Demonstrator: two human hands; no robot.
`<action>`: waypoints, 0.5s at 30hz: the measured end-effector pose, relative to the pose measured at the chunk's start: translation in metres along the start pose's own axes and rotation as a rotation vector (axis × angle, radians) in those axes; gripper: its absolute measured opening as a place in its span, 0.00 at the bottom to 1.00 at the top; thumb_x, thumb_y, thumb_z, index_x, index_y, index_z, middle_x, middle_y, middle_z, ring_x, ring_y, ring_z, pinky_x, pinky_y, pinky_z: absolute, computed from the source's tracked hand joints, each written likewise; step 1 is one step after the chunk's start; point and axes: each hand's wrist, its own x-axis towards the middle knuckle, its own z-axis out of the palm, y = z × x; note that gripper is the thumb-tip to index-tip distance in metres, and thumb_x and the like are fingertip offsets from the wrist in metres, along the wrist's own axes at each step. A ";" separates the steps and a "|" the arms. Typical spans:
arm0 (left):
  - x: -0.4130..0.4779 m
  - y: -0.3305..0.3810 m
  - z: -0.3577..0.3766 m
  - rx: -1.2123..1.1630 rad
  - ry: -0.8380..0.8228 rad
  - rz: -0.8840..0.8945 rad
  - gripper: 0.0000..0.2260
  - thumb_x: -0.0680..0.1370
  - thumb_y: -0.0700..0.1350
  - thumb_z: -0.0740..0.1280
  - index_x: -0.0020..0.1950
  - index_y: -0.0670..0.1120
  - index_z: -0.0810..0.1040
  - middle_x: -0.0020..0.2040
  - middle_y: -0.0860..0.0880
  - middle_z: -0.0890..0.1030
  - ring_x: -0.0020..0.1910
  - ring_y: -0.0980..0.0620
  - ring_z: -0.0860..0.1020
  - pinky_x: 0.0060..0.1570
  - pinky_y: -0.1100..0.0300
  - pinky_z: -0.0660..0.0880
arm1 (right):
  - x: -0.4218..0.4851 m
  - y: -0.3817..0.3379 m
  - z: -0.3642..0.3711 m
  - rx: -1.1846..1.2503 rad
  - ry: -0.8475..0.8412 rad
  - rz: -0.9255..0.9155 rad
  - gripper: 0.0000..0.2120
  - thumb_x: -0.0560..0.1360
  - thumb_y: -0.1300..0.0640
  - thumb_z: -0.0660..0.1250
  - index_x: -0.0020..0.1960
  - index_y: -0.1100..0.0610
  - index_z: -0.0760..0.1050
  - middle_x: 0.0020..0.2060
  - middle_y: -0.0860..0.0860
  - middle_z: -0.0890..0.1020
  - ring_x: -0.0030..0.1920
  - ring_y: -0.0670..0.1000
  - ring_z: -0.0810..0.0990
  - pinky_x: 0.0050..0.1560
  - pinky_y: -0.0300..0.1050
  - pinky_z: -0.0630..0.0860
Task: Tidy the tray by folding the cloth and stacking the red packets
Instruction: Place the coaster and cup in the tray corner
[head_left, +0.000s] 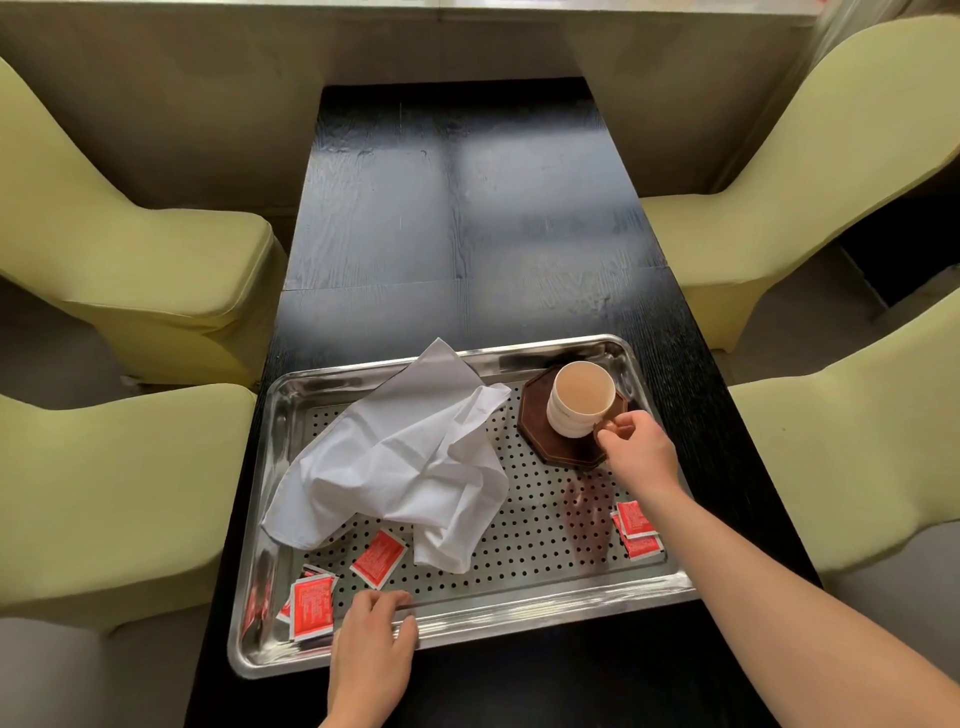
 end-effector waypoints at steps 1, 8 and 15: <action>0.000 0.001 0.000 -0.002 0.001 -0.002 0.13 0.78 0.50 0.65 0.62 0.55 0.78 0.55 0.56 0.72 0.54 0.56 0.73 0.58 0.55 0.71 | -0.001 0.000 0.000 0.001 0.004 -0.012 0.08 0.75 0.53 0.69 0.52 0.52 0.74 0.47 0.50 0.81 0.49 0.53 0.79 0.50 0.50 0.76; 0.000 0.002 -0.003 -0.037 -0.010 -0.001 0.13 0.78 0.49 0.65 0.62 0.55 0.78 0.55 0.56 0.72 0.53 0.56 0.74 0.56 0.56 0.72 | -0.005 -0.001 -0.004 0.002 0.089 -0.052 0.13 0.77 0.55 0.68 0.60 0.56 0.74 0.54 0.53 0.74 0.48 0.51 0.75 0.45 0.44 0.71; 0.004 0.002 -0.008 -0.104 -0.049 0.005 0.16 0.78 0.47 0.65 0.66 0.51 0.76 0.58 0.52 0.72 0.54 0.54 0.77 0.56 0.55 0.76 | -0.031 -0.001 0.001 0.043 0.053 -0.100 0.06 0.75 0.56 0.68 0.51 0.52 0.75 0.43 0.51 0.80 0.45 0.53 0.81 0.46 0.50 0.78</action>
